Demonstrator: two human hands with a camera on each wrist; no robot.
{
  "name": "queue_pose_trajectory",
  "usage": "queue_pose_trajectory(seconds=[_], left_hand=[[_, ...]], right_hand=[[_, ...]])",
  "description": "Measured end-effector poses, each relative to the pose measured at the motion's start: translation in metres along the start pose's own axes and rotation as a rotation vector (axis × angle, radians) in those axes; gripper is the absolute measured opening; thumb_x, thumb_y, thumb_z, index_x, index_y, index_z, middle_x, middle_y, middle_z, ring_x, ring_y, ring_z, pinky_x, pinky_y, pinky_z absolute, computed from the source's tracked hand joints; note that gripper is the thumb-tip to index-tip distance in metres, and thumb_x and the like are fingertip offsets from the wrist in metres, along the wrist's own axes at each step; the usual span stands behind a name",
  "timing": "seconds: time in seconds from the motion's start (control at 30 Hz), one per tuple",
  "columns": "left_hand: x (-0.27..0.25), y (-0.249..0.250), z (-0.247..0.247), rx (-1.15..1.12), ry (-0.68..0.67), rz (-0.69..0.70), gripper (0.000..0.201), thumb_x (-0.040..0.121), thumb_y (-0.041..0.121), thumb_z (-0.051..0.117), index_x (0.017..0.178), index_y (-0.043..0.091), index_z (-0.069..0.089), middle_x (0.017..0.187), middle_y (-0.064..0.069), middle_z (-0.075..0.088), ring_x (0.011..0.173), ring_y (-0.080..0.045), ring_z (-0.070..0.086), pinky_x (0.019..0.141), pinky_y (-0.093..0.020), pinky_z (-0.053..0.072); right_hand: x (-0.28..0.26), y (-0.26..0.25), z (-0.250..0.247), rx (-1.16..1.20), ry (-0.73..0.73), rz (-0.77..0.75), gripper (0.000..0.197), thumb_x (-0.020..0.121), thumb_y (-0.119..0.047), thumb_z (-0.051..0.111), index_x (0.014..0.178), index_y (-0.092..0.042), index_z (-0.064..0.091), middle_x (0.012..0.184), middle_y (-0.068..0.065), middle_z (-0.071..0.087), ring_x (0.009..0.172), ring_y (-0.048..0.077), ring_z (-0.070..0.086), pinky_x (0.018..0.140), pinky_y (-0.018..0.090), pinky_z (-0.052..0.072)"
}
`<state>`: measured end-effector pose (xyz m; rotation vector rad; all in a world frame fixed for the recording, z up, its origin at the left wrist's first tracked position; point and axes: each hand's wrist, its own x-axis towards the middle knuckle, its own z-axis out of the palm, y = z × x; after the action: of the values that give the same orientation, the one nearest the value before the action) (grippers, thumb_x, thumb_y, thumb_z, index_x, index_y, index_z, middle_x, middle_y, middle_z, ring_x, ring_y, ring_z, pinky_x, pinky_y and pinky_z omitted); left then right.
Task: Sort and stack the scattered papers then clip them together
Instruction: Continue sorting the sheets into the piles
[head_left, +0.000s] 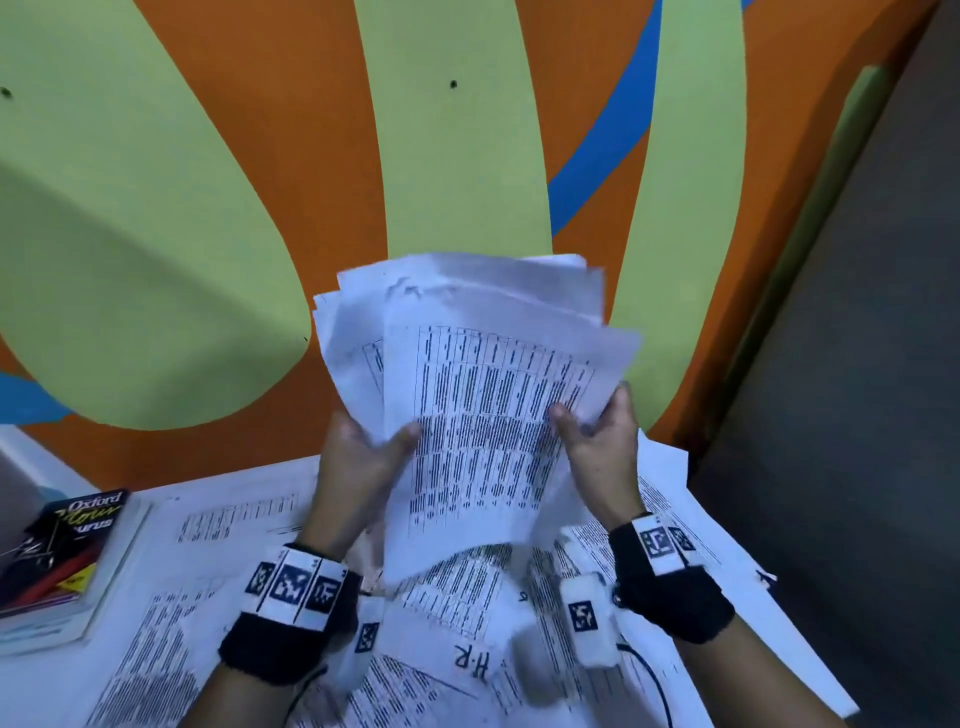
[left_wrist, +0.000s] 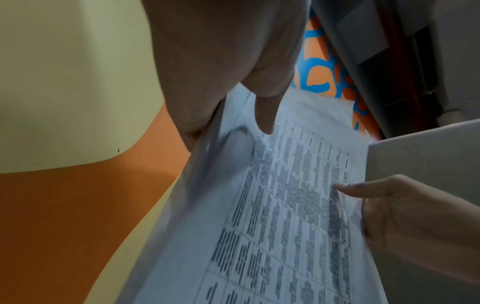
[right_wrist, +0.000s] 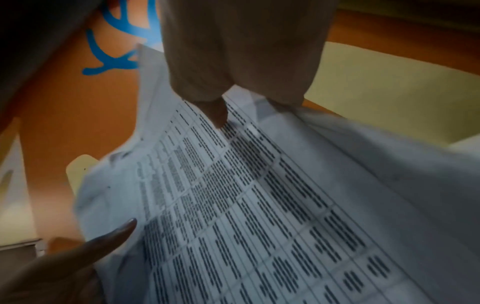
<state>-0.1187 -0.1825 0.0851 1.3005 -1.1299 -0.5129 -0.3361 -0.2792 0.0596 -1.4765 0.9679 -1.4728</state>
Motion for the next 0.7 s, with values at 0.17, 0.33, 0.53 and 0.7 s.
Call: queue_pose_trajectory(seconds=[0.17, 0.33, 0.53, 0.7], left_hand=[[-0.01, -0.011, 0.005, -0.009, 0.003, -0.099, 0.078, 0.074, 0.023, 0.078, 0.134, -0.001, 0.034, 0.104, -0.009, 0.067, 0.089, -0.006, 0.066, 0.073, -0.021, 0.053], [-0.009, -0.007, 0.014, 0.084, 0.036, -0.036, 0.061, 0.091, -0.001, 0.056, 0.142, 0.014, 0.027, 0.105, 0.008, 0.057, 0.077, 0.02, 0.057, 0.067, -0.003, 0.044], [0.005, -0.004, 0.012, 0.104, 0.09, -0.01, 0.058, 0.089, 0.007, 0.062, 0.139, 0.01, 0.032, 0.13, -0.002, 0.053, 0.108, -0.004, 0.059, 0.091, -0.012, 0.047], [-0.006, -0.015, 0.011, 0.147, 0.136, -0.094, 0.069, 0.091, 0.026, 0.062, 0.146, 0.006, 0.026, 0.15, -0.016, 0.037, 0.138, -0.031, 0.037, 0.111, -0.054, 0.033]], right_hand=[[-0.004, 0.022, -0.005, -0.134, -0.142, 0.147, 0.079, 0.074, -0.038, 0.072, 0.137, -0.021, 0.027, 0.116, -0.01, 0.045, 0.109, 0.007, 0.044, 0.102, 0.035, 0.034], [-0.008, 0.01, 0.005, -0.084, -0.119, 0.048, 0.049, 0.09, -0.002, 0.058, 0.132, -0.02, 0.04, 0.118, -0.001, 0.059, 0.105, 0.007, 0.058, 0.093, 0.028, 0.047], [0.002, -0.018, 0.01, -0.064, -0.15, -0.068, 0.047, 0.091, -0.002, 0.059, 0.124, -0.03, 0.042, 0.121, -0.01, 0.058, 0.114, -0.003, 0.055, 0.097, 0.017, 0.044], [-0.017, -0.001, 0.008, -0.18, -0.094, -0.043, 0.031, 0.09, -0.04, 0.057, 0.112, -0.019, 0.053, 0.106, 0.033, 0.054, 0.104, 0.045, 0.052, 0.087, 0.056, 0.044]])
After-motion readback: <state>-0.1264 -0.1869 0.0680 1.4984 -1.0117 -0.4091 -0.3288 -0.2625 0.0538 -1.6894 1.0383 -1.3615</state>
